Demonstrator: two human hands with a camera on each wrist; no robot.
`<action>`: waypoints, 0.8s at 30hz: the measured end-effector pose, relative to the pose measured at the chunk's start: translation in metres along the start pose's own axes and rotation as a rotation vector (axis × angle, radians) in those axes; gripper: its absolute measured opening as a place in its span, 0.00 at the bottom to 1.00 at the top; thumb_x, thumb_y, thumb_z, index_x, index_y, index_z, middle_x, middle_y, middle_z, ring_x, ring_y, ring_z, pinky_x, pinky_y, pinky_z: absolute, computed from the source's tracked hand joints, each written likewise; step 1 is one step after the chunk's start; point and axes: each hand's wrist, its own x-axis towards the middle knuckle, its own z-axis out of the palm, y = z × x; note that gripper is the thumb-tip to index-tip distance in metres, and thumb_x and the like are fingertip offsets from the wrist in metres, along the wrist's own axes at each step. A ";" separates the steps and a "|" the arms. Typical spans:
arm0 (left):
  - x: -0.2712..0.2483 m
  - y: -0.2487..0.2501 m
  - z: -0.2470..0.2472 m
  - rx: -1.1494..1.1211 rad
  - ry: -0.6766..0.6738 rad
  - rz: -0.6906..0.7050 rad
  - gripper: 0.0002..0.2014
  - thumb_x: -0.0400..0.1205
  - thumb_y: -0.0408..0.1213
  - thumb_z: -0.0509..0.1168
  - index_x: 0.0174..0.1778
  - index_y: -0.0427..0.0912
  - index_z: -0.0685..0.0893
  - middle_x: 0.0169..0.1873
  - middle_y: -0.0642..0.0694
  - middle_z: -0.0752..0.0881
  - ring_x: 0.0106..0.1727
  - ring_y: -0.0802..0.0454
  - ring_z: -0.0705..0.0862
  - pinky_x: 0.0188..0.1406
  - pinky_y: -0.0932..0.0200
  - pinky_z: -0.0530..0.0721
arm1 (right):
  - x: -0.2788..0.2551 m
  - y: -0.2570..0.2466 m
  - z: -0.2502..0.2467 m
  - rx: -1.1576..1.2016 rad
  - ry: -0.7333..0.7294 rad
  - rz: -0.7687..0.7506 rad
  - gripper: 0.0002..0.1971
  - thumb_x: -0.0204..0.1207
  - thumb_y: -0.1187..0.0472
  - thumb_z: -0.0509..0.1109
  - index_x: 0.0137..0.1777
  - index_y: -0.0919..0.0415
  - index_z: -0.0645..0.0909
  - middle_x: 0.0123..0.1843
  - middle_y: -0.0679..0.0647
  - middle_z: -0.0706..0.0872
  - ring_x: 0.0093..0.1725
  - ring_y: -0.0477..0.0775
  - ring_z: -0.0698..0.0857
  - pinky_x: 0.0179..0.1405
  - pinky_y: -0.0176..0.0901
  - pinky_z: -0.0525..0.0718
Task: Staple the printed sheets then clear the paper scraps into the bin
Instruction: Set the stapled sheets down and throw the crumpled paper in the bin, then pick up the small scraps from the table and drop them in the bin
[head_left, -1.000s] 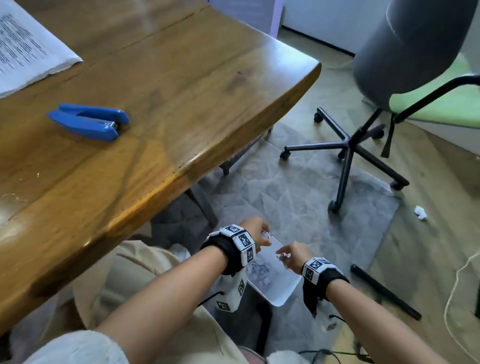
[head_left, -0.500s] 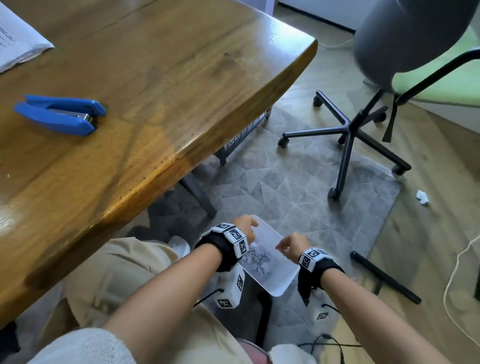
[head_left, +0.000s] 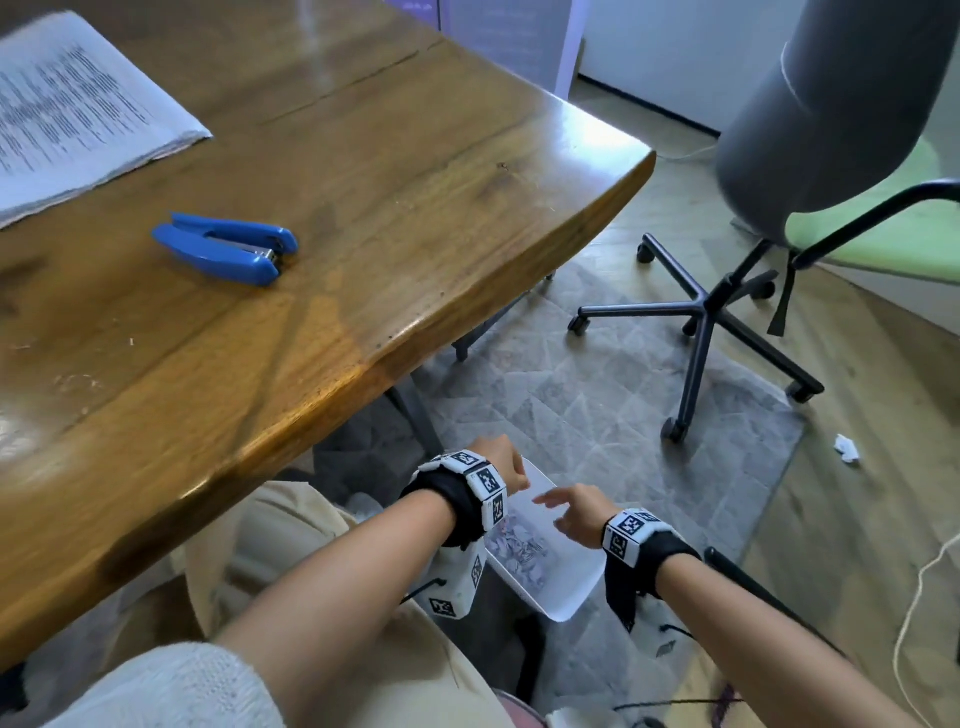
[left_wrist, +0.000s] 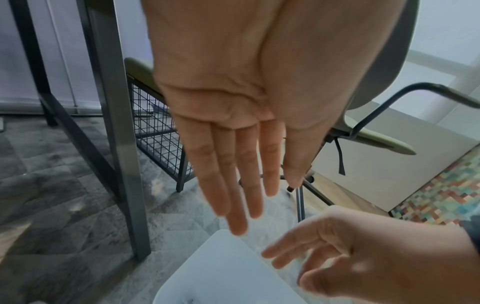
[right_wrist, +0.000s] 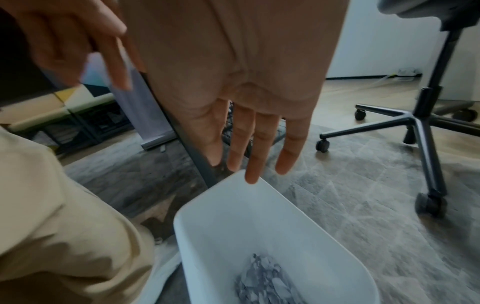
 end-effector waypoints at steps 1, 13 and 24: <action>-0.004 -0.001 -0.005 0.011 0.013 0.010 0.15 0.78 0.41 0.68 0.58 0.41 0.87 0.57 0.40 0.89 0.56 0.45 0.88 0.58 0.57 0.83 | -0.004 -0.007 -0.005 -0.018 -0.003 -0.034 0.21 0.77 0.67 0.64 0.67 0.50 0.80 0.66 0.50 0.84 0.61 0.52 0.85 0.60 0.35 0.76; -0.130 -0.005 -0.106 0.004 0.197 0.242 0.19 0.79 0.39 0.65 0.66 0.42 0.81 0.60 0.41 0.87 0.60 0.45 0.85 0.55 0.59 0.81 | -0.092 -0.150 -0.131 -0.311 0.189 -0.483 0.08 0.72 0.56 0.72 0.50 0.46 0.87 0.36 0.34 0.85 0.35 0.38 0.84 0.36 0.19 0.76; -0.285 -0.158 -0.226 -0.088 0.700 0.064 0.12 0.79 0.42 0.67 0.57 0.46 0.86 0.49 0.51 0.88 0.50 0.56 0.84 0.47 0.67 0.78 | -0.103 -0.333 -0.143 -0.452 0.316 -0.798 0.10 0.74 0.53 0.71 0.55 0.48 0.84 0.51 0.48 0.88 0.47 0.45 0.85 0.48 0.32 0.80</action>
